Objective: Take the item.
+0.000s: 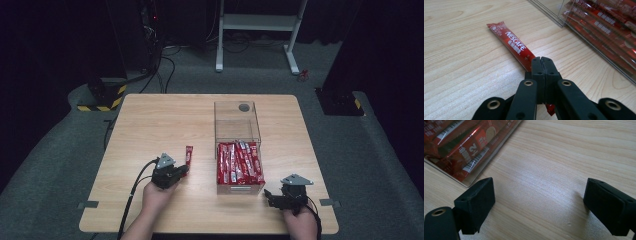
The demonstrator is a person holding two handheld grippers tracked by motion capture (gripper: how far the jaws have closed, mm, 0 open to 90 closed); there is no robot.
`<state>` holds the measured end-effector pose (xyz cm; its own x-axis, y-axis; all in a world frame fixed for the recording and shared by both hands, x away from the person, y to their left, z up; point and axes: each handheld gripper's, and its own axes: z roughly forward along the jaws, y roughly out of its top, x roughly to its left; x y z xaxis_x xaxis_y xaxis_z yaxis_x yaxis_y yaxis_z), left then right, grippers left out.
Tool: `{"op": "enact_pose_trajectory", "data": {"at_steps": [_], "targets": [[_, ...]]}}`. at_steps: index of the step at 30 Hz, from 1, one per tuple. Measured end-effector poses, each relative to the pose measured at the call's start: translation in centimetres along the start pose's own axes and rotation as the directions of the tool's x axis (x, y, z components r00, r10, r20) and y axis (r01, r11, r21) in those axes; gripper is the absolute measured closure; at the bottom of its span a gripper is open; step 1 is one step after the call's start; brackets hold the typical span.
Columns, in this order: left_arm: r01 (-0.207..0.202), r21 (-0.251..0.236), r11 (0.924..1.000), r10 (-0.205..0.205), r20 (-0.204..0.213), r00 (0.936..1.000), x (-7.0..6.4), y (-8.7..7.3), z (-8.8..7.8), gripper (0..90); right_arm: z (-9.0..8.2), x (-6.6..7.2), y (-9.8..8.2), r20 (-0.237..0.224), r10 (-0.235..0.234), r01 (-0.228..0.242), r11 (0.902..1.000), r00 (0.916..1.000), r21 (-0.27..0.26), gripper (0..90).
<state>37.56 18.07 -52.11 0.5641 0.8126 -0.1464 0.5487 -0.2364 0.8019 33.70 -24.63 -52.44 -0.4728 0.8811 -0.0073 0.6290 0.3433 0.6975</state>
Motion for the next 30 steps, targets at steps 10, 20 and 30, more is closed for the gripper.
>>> {"op": "enact_pose_trajectory", "data": {"at_steps": [10, 20, 30], "targets": [[0.003, -0.012, 0.9999, -0.003, 0.001, 1.0000, 0.1, -0.1, -0.2, 75.4, 0.0, 0.0, 0.0, -0.001, -0.002, 0.002, 1.0000, 1.0000, 0.000, 10.1], [0.015, -0.049, 0.9987, -0.013, 0.046, 0.9989, 0.8, -0.1, -1.6, 60.6, 0.0, 0.0, 0.0, -0.001, -0.003, 0.003, 1.0000, 1.0000, 0.000, 10.1], [-0.001, -0.033, 0.9995, 0.001, 0.010, 0.9999, 2.2, -0.5, -3.4, 44.1, 0.0, 0.0, 0.0, -0.003, -0.002, 0.002, 1.0000, 1.0000, 0.001, 10.1]]}}
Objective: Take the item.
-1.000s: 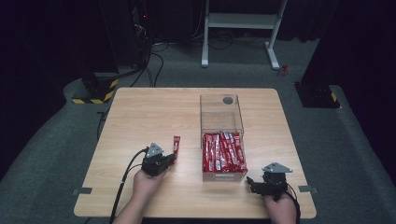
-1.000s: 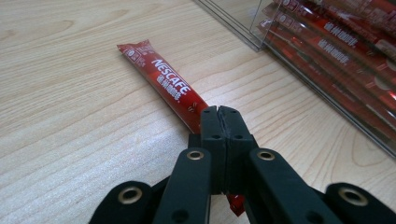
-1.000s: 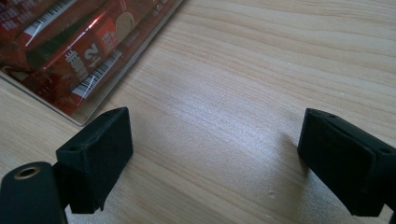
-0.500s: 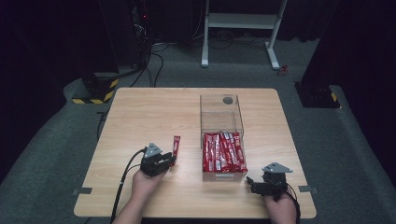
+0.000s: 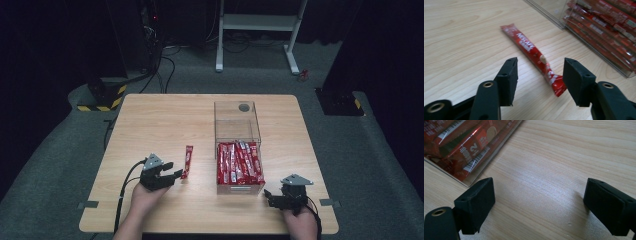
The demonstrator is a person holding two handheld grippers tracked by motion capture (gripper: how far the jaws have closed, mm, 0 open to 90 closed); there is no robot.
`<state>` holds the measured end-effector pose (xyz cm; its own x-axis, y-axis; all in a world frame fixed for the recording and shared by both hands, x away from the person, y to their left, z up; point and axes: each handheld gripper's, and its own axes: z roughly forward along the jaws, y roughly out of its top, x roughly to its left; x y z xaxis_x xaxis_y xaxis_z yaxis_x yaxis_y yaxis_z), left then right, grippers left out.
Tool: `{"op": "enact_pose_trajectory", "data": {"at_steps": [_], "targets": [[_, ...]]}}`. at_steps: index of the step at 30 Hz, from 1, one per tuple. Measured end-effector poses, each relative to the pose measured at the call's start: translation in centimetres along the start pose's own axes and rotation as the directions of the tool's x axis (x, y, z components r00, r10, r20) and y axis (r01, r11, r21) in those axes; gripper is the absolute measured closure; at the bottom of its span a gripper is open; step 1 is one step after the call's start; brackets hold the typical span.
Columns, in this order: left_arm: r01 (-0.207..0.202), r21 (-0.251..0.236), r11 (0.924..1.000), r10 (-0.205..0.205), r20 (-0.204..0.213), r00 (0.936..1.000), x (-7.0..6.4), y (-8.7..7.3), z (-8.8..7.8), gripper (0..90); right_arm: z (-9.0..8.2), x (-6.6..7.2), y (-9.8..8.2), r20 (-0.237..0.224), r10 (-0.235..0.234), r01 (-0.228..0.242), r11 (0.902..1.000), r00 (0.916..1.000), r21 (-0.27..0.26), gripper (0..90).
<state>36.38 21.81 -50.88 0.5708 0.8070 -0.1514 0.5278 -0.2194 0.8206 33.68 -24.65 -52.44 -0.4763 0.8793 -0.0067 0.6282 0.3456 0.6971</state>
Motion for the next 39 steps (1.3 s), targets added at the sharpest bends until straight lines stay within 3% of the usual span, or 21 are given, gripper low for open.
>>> {"op": "enact_pose_trajectory", "data": {"at_steps": [4, 9, 22, 27, 32, 39], "targets": [[0.004, -0.009, 1.0000, -0.004, -0.024, 0.9997, 0.7, -0.2, -0.8, 42.4, 0.0, 0.0, 0.0, -0.001, -0.001, 0.001, 1.0000, 1.0000, 0.000, 10.1], [-0.027, 0.012, 0.9996, 0.028, -0.068, 0.9973, 1.4, -0.9, -1.8, 38.9, 0.0, 0.0, 0.0, -0.004, -0.007, 0.007, 1.0000, 1.0000, -0.001, 10.1], [0.006, 0.003, 1.0000, -0.005, -0.132, 0.9912, 3.3, -3.3, -5.6, 37.8, 0.0, 0.0, 0.0, -0.010, -0.009, 0.009, 1.0000, 0.9999, -0.001, 10.1], [0.021, 0.021, 0.9996, -0.017, -0.182, 0.9832, 4.3, -4.8, -6.7, 37.2, 0.0, 0.0, 0.0, -0.010, -0.012, 0.012, 0.9999, 0.9999, -0.001, 10.1], [0.031, 0.038, 0.9988, -0.020, -0.249, 0.9683, 5.1, -6.2, -7.7, 35.3, 0.0, 0.0, 0.0, -0.011, -0.009, 0.009, 1.0000, 0.9999, 0.000, 10.1], [0.038, 0.082, 0.9959, -0.012, -0.289, 0.9573, 5.3, -7.1, -8.5, 25.2, 0.0, 0.0, 0.0, -0.011, -0.012, 0.012, 0.9999, 0.9999, -0.002, 10.1]]}}
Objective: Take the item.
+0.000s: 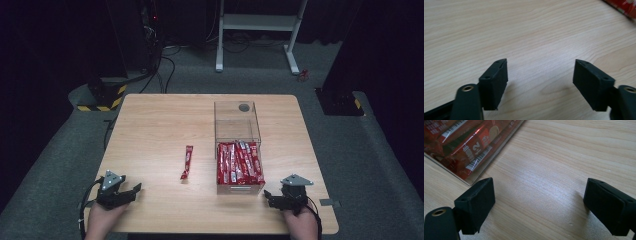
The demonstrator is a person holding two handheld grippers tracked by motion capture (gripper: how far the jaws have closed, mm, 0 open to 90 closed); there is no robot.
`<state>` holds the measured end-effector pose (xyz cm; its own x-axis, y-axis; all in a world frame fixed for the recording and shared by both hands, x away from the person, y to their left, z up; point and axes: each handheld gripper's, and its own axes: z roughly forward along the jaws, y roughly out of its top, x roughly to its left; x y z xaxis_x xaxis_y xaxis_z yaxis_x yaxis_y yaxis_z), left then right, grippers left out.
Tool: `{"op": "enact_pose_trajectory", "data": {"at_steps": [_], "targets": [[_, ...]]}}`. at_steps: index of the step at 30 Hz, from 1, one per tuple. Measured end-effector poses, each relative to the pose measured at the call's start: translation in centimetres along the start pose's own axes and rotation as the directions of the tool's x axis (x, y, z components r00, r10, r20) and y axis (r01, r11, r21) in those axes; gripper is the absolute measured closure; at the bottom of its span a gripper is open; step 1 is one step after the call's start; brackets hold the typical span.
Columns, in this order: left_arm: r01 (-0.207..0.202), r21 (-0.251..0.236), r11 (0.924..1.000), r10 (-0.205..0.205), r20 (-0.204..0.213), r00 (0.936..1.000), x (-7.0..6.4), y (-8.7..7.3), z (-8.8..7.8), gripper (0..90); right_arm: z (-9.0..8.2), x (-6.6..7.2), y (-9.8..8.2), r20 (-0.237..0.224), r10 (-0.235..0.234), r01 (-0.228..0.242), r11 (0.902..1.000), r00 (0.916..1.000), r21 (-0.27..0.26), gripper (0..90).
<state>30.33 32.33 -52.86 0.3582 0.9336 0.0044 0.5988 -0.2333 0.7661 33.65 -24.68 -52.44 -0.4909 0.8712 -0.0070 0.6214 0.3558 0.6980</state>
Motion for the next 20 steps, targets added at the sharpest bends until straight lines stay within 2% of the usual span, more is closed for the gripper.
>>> {"op": "enact_pose_trajectory", "data": {"at_steps": [2, 5, 20], "targets": [[0.003, 0.035, 0.9994, -0.003, -0.004, 1.0000, -0.04, -0.12, 0.07, 21.3, 0.00, 0.00, 0.00, 0.000, 0.000, 0.000, 1.0000, 1.0000, 0.000, 10.1], [0.010, 0.042, 0.9991, -0.010, -0.015, 0.9998, -0.10, -0.17, 0.07, 15.4, 0.00, 0.01, 0.00, 0.000, -0.001, 0.001, 1.0000, 1.0000, 0.000, 10.1], [0.021, 0.046, 0.9987, -0.020, -0.020, 0.9996, -0.05, 0.13, 0.42, 14.2, 0.00, -0.01, 0.00, -0.002, -0.001, 0.001, 1.0000, 1.0000, 0.000, 9.9]]}}
